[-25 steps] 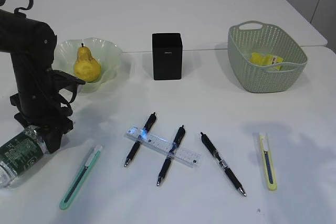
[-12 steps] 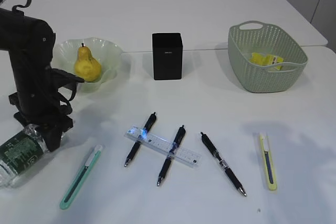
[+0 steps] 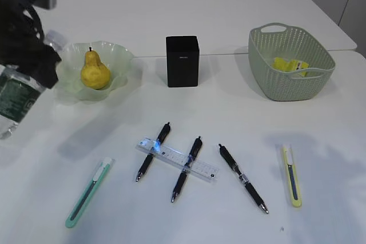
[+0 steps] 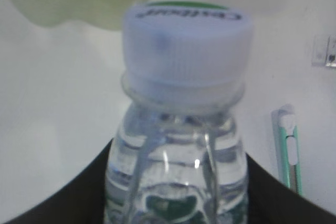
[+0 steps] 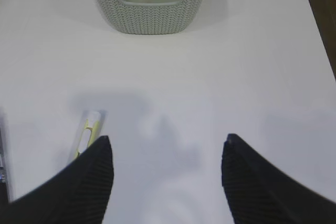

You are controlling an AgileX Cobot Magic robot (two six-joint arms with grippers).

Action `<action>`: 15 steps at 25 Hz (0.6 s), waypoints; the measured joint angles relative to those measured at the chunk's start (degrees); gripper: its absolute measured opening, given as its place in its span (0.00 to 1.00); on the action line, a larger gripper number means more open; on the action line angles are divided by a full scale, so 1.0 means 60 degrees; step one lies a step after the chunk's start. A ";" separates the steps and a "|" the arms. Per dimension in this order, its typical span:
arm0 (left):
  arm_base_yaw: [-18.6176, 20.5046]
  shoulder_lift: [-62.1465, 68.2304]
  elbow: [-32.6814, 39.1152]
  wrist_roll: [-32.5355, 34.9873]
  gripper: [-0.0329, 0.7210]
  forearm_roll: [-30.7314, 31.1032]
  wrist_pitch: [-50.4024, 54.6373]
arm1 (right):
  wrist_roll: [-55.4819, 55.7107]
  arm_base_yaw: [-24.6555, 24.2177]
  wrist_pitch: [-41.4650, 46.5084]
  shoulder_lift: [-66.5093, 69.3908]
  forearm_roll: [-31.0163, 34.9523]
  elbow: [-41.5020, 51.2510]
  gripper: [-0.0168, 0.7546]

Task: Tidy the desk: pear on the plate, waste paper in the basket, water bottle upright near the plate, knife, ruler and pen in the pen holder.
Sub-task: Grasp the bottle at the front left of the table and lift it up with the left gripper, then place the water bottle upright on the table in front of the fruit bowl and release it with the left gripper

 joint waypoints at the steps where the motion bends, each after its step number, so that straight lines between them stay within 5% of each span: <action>1: 0.0000 -0.0428 0.0122 -0.0048 0.51 0.0000 -0.0228 | 0.0000 0.0000 0.0000 0.0000 0.0000 0.0000 0.68; 8: 0.0000 -0.3223 0.2370 -0.0513 0.51 -0.0018 -0.3214 | 0.0000 0.0000 0.0000 0.0000 0.0000 0.0000 0.68; 15: 0.0133 -0.4750 0.6494 -0.0824 0.51 -0.0349 -0.9328 | 0.0000 0.0000 0.0000 0.0000 0.0000 0.0000 0.68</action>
